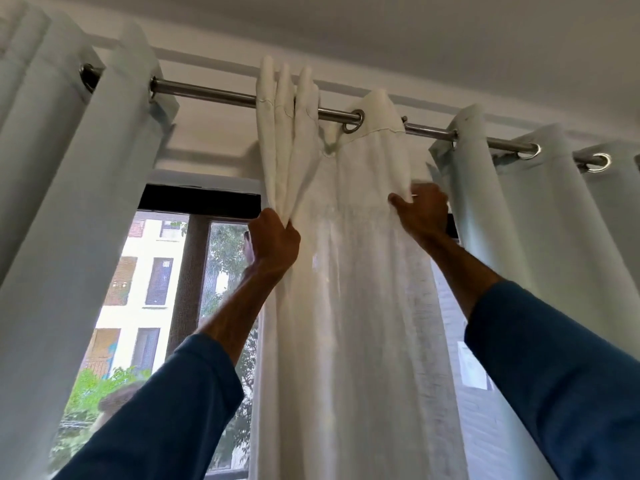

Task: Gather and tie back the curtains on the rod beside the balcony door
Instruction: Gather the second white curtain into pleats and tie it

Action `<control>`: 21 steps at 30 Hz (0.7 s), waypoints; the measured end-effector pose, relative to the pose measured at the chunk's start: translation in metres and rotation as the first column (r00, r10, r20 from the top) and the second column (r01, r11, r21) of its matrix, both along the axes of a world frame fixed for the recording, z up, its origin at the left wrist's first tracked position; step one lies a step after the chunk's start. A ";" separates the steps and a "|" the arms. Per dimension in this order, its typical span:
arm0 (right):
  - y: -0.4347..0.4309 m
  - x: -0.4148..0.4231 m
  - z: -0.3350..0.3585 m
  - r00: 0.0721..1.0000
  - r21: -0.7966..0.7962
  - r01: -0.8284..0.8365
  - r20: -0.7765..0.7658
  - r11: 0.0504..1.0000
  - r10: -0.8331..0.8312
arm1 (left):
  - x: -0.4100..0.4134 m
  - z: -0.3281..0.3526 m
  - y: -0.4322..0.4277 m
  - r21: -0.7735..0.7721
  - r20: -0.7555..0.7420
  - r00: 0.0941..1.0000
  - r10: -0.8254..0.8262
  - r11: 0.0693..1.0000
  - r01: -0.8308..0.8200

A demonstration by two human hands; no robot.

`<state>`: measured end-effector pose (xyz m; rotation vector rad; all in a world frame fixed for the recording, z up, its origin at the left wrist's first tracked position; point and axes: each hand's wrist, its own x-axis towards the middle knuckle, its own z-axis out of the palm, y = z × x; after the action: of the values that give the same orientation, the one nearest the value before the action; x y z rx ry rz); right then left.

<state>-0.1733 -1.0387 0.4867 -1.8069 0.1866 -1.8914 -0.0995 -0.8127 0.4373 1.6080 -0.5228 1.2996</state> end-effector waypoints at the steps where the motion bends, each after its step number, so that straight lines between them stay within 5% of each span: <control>1: 0.010 0.000 0.005 0.999 -0.022 0.021 0.029 1.000 -0.021 | -0.001 0.000 -0.001 0.004 0.012 1.000 0.000 1.000 0.000; 5: 0.082 -0.011 0.021 0.989 -0.229 0.131 0.093 0.965 -0.112 | -0.009 0.002 -0.003 -0.040 0.084 0.994 -0.064 0.997 0.067; 9: 0.134 0.000 0.027 0.995 -0.496 0.055 0.095 0.866 -0.009 | -0.011 0.005 -0.002 -0.023 0.105 0.992 -0.073 0.997 0.076; 15: 0.124 0.011 0.009 0.983 -0.326 -0.108 0.109 0.939 0.150 | -0.011 0.001 0.008 0.082 0.079 0.996 -0.050 0.996 0.044; 21: 0.140 0.022 -0.112 0.940 -0.290 -0.302 0.067 0.908 0.334 | -0.024 -0.070 0.002 0.180 0.167 0.974 -0.152 0.976 0.121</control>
<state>-0.1508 -0.8982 0.3747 -1.7632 -0.4115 -1.8436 -0.1232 -0.8104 0.3674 1.5686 -0.8611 1.3314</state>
